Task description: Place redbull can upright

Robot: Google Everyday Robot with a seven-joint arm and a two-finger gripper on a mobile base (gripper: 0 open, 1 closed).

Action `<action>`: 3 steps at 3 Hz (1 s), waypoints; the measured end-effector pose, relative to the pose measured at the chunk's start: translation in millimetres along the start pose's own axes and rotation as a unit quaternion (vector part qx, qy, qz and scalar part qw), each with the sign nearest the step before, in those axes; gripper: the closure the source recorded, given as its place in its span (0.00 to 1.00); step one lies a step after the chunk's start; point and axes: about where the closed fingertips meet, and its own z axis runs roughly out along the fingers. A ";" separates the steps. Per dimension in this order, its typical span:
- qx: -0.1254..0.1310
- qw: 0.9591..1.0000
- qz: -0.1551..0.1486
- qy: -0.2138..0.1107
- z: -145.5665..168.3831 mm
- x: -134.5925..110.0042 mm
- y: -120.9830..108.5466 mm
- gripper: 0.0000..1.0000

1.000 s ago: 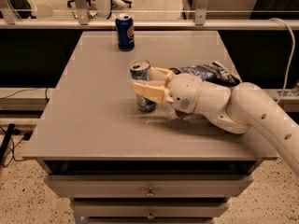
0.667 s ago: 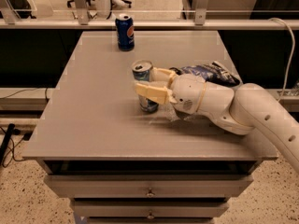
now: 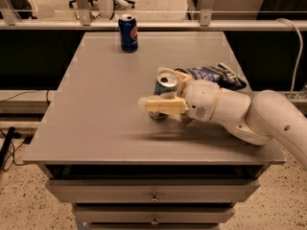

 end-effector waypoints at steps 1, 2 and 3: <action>0.012 1.000 -0.001 0.005 -9.2 0.3 -1.4 0.00; 0.022 1.000 -0.011 0.014 -21.5 -7.1 -0.9 0.00; 0.034 0.998 -0.031 0.039 -43.9 -31.6 0.0 0.00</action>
Offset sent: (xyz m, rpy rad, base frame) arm -0.0142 -0.0395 0.0131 -0.0632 -0.0133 -0.0787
